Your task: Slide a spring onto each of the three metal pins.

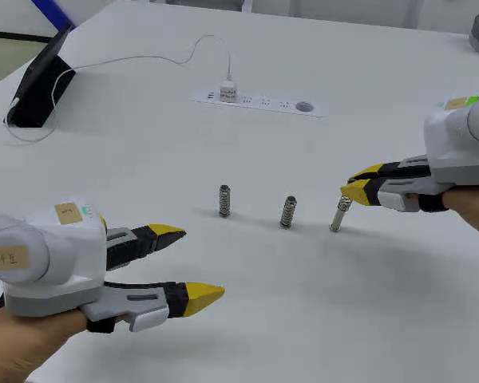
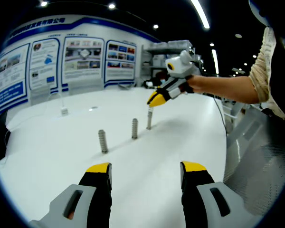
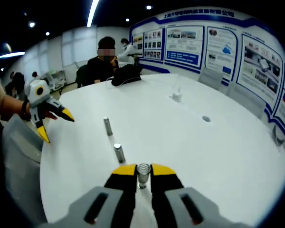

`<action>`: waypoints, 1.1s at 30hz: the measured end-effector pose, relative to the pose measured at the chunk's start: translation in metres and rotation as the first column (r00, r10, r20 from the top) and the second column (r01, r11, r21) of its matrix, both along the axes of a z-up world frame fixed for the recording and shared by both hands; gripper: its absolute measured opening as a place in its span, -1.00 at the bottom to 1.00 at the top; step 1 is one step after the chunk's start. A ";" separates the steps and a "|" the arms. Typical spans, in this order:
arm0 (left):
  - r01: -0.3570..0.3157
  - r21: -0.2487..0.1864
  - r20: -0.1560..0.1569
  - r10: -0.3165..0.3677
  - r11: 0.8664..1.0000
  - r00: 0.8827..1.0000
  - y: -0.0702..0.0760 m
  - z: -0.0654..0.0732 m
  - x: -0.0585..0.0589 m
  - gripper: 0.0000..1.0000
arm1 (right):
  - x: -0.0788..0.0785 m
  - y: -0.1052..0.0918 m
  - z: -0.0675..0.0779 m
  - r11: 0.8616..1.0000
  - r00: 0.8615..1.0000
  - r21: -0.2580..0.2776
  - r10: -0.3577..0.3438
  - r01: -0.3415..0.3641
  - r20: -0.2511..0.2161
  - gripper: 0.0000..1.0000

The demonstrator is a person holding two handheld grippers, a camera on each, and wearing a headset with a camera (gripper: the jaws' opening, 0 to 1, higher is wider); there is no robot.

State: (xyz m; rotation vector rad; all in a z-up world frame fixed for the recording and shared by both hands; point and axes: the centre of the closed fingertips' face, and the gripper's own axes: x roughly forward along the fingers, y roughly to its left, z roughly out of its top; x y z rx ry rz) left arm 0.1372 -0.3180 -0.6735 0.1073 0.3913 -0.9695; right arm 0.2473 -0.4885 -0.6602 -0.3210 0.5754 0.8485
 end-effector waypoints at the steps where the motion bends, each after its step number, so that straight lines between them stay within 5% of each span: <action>1: 0.000 0.001 0.000 0.000 1.000 1.000 0.000 0.000 0.000 0.18 | 0.000 0.000 -0.001 1.000 1.000 -0.002 0.000 0.000 -0.001 -0.76; 33: -0.013 -0.006 -0.003 0.013 1.000 1.000 0.001 -0.001 0.002 0.18 | -0.008 -0.006 -0.038 0.997 0.997 -0.081 -0.008 0.002 -0.071 -0.76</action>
